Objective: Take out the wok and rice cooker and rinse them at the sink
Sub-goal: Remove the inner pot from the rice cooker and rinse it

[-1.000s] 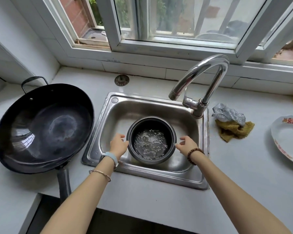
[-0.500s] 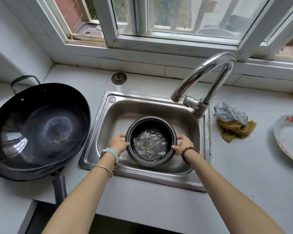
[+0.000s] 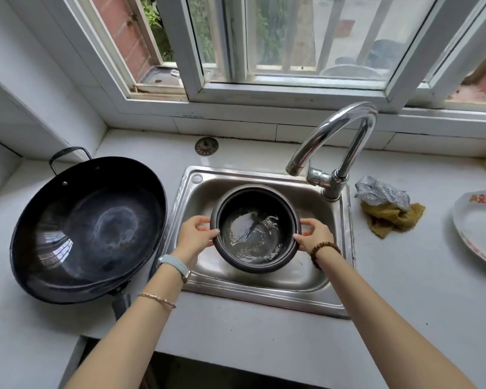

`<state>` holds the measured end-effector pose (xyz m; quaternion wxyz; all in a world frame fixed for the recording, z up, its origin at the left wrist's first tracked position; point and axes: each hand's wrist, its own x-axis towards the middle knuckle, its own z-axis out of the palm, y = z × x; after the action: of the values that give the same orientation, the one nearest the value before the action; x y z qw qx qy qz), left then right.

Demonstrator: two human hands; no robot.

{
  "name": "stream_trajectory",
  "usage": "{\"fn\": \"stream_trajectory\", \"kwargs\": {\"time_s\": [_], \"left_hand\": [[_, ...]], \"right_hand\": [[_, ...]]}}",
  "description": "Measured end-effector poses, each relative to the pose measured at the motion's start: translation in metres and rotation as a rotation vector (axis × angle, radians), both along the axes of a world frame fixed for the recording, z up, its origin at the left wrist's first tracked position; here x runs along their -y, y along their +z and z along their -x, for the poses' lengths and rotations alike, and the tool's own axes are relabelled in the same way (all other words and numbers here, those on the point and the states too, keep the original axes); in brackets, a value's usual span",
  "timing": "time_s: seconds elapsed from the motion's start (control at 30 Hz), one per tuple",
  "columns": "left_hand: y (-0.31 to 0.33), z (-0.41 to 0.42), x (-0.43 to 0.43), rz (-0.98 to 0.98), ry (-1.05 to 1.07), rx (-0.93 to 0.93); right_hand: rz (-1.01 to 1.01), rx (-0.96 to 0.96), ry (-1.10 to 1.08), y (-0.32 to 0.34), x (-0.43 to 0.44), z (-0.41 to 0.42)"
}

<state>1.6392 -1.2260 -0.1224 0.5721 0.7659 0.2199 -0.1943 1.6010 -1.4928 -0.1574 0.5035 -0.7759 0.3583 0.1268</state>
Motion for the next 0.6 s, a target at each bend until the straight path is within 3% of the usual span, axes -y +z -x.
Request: {"fn": "stream_trajectory", "kwargs": {"time_s": [0.6], "left_hand": [[0.123, -0.022, -0.019, -0.21, -0.06, 0.249]], "right_hand": [[-0.733, 0.051, -0.369, 0.06, -0.073, 0.047]]}}
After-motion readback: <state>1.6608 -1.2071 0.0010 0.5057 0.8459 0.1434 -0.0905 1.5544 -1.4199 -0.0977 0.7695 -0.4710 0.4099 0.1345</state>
